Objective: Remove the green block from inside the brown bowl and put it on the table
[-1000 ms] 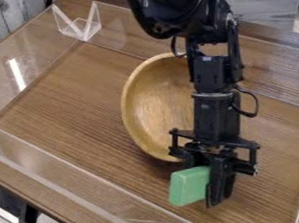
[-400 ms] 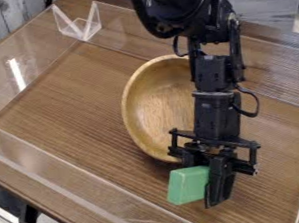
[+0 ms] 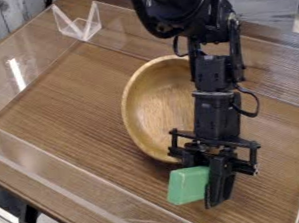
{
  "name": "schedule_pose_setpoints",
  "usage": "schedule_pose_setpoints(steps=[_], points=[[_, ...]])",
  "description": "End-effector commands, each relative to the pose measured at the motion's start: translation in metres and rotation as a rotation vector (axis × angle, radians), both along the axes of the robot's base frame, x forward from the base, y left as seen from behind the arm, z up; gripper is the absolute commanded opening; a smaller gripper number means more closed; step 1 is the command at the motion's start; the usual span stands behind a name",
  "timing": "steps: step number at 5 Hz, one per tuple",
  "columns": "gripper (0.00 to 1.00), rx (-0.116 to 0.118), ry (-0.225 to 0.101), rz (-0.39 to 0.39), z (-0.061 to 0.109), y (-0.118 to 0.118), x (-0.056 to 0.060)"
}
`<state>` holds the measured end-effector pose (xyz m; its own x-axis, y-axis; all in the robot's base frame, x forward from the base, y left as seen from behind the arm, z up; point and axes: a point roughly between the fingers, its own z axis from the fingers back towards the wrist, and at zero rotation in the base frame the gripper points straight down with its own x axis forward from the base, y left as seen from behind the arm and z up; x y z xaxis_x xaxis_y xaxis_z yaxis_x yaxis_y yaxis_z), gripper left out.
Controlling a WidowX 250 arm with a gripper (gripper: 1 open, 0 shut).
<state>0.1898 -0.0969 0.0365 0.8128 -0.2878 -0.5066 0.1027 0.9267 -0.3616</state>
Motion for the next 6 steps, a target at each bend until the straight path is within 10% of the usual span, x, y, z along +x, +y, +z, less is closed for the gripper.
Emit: schedule_pose_setpoints(steps=[1,6], points=[[0.00,-0.016,-0.047,0.002,0.0110,-0.0042,0.0076],[0.00,-0.037,-0.043,0.033,0.0176,-0.0051,0.0066]])
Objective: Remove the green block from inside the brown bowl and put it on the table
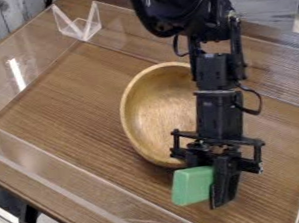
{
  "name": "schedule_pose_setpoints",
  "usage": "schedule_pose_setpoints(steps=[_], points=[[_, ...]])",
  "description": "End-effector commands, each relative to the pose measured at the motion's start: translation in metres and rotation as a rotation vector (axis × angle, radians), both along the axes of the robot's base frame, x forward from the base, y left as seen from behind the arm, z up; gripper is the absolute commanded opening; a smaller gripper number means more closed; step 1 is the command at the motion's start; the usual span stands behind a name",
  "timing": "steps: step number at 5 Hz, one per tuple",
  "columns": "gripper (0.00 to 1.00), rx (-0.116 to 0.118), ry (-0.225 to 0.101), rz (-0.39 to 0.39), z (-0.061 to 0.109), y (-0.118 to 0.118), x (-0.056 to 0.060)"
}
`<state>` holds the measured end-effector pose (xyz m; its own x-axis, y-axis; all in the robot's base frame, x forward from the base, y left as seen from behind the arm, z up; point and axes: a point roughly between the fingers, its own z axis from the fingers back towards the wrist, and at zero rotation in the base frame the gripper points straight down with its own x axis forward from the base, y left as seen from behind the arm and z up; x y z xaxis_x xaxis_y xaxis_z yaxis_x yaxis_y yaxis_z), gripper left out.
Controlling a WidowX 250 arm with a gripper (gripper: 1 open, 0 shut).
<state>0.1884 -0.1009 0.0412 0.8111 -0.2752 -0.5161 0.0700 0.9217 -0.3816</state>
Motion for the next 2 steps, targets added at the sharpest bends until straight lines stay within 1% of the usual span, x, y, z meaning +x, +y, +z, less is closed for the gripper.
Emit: schedule_pose_setpoints(steps=[1,2], points=[[0.00,-0.019,-0.061,0.012,0.0149,-0.0008,0.0074],[0.00,-0.022,-0.062,0.019,0.0170,-0.0005,0.0068]])
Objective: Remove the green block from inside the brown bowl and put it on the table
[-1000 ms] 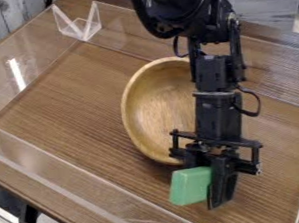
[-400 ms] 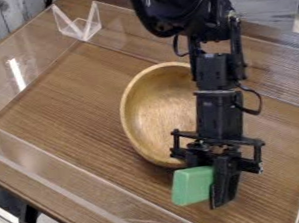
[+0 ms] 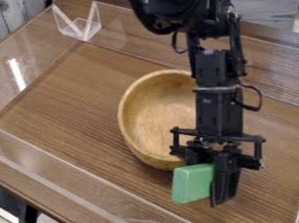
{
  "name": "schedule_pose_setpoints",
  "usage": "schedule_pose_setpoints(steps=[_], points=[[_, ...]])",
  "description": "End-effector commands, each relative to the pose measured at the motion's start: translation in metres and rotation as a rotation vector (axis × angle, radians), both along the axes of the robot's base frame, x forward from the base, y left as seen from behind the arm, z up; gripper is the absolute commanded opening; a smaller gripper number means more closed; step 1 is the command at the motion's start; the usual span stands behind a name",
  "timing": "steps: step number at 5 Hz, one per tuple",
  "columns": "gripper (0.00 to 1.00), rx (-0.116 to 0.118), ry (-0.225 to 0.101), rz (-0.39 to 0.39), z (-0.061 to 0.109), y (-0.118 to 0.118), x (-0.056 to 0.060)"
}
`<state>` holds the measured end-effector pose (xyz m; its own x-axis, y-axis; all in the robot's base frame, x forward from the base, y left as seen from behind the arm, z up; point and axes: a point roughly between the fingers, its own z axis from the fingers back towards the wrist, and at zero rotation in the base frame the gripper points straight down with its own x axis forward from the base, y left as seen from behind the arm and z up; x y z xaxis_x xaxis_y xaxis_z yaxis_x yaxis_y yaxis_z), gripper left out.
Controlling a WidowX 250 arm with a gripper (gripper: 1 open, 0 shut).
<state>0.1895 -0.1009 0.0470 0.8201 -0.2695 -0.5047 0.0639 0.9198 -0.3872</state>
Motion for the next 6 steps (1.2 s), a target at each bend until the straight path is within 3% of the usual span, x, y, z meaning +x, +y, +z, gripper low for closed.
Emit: schedule_pose_setpoints(steps=[1,6], points=[[0.00,-0.019,-0.048,0.010,0.0122,-0.0004,0.0049],[0.00,-0.037,-0.026,0.018,0.0148,0.0011,-0.0008]])
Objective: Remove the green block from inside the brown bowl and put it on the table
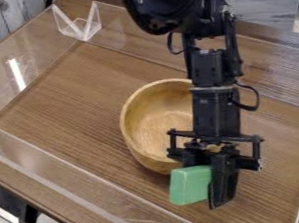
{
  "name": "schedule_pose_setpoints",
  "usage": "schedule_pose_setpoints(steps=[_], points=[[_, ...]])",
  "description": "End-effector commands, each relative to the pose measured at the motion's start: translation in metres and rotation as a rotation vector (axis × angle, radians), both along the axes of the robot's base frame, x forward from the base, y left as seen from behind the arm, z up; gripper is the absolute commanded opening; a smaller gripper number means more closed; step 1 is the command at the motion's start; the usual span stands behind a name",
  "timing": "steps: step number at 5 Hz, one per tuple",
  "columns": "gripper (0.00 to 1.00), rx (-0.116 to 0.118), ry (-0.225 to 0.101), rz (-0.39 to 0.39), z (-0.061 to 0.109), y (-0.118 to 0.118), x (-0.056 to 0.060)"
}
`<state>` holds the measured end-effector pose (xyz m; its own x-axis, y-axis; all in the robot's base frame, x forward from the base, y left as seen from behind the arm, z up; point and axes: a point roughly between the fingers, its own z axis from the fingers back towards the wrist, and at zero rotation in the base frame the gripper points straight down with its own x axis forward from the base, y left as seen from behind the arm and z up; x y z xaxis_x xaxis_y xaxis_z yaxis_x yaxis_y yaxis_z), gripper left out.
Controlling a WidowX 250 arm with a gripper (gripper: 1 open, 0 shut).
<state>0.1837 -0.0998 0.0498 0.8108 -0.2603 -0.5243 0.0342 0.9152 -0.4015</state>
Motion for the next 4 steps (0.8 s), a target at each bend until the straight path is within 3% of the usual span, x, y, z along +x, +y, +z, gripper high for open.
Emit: schedule_pose_setpoints(steps=[1,4], points=[[0.00,-0.026,-0.050,0.001,0.0134,0.0005,0.0039],[0.00,-0.037,-0.035,0.013,0.0194,0.0014,0.0008]])
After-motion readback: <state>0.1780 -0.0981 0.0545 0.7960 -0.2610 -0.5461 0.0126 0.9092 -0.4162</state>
